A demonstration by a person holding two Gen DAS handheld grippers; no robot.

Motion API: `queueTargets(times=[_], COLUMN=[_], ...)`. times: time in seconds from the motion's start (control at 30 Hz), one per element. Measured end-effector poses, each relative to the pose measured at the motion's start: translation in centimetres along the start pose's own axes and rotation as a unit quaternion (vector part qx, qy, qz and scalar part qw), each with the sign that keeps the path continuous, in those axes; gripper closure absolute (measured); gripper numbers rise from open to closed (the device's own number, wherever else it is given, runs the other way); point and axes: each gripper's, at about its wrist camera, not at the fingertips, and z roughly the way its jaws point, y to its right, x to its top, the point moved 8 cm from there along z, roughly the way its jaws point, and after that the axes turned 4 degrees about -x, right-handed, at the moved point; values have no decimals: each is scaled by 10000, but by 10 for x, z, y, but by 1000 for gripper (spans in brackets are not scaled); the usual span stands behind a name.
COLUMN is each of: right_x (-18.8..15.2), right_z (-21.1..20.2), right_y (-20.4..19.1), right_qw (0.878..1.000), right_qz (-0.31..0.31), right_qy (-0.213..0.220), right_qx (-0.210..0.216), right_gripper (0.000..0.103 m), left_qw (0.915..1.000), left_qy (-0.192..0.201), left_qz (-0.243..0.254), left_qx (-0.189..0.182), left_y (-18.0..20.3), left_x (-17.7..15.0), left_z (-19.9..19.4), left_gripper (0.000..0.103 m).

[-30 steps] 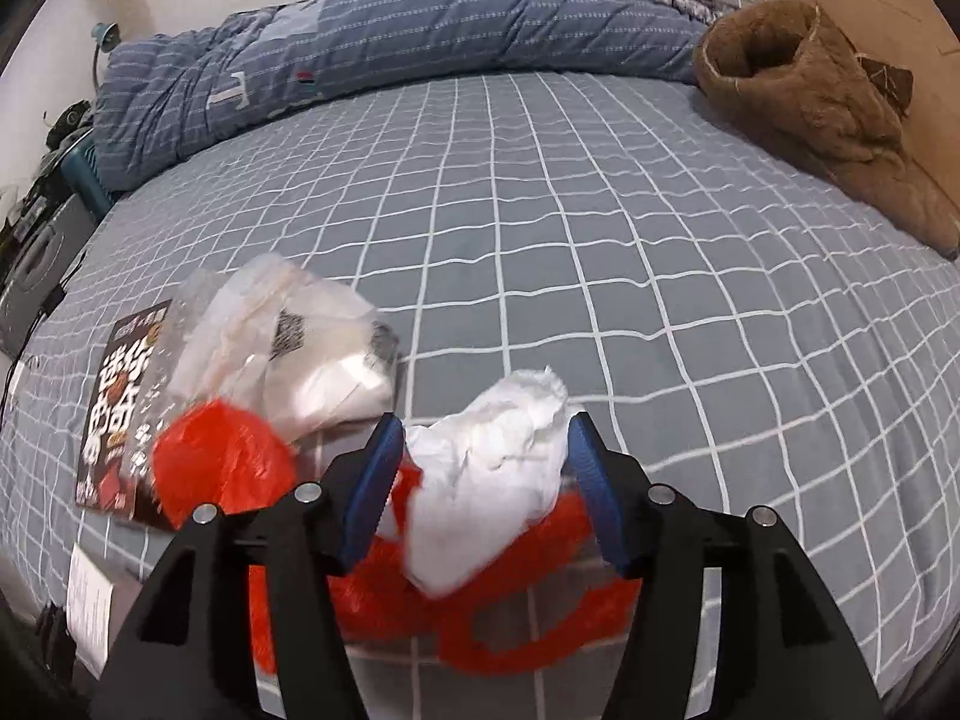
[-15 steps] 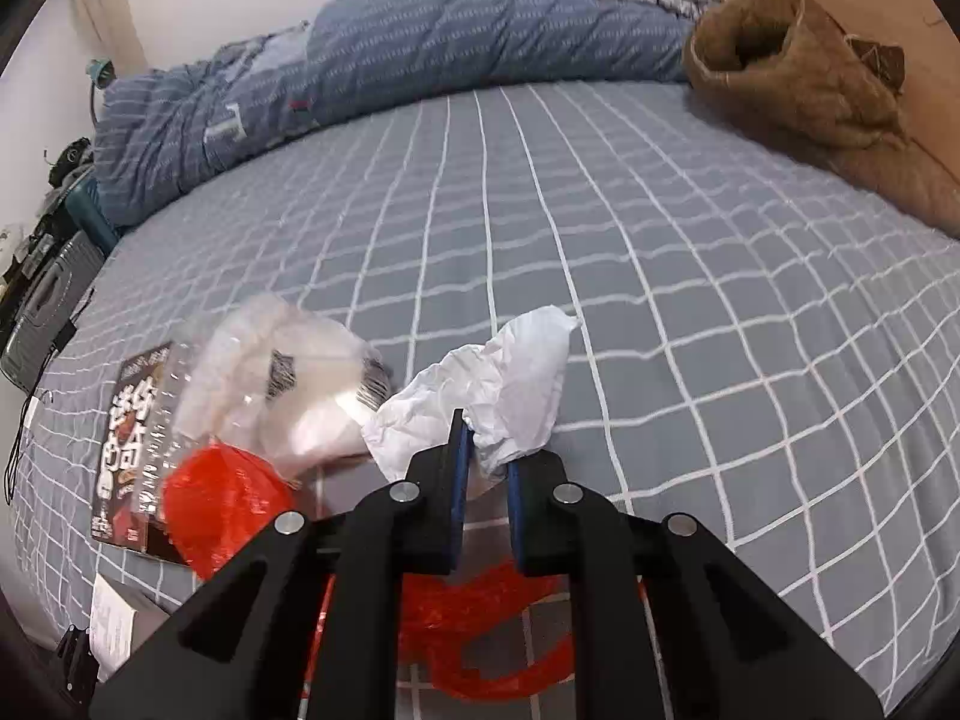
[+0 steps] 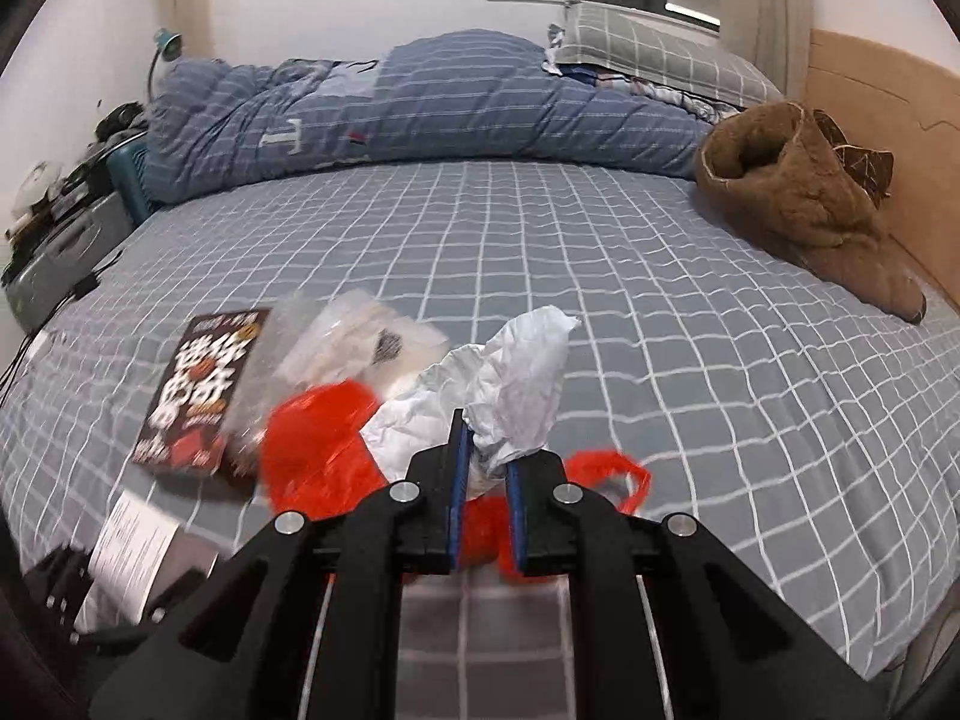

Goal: Collect trash
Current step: 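Lift the white box and tissue off the bed toward the bin, then lower the held box and tissue over the bin opening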

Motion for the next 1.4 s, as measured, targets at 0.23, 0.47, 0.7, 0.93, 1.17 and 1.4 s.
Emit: queueTargets(times=[0.23, 0.47, 0.7, 0.93, 1.17, 1.4], right_x=[-20, -43, -69, -94, -115, -140], right_z=[-31, -56, -74, -89, -107, -122], right_y=[-15, -25, -34, -38, -41, -43], right_qw=[9998, 9996, 9993, 9988, 9984, 9976], right_qz=[-215, -254, -327, -363, -384, -415], right_qy=[34, -31, -116, -238, -308, -456], right_qx=[26, 111, 163, 215, 280, 331], right_gripper=[92, 92, 92, 92, 92, 92], left_qw=[9999, 9997, 9998, 9995, 9995, 9998], left_qy=[88, 182, 164, 169, 165, 138], left_qz=[-30, -82, -29, -214, -220, -134], left_qx=[-89, -120, -127, -156, -125, -73], left_y=[3, 4, 10, 4, 3, 7], left_x=[-3, -12, -32, -49, -64, -80], left_z=[-19, -40, -56, -73, -89, -105], left_gripper=[35, 35, 35, 35, 35, 35])
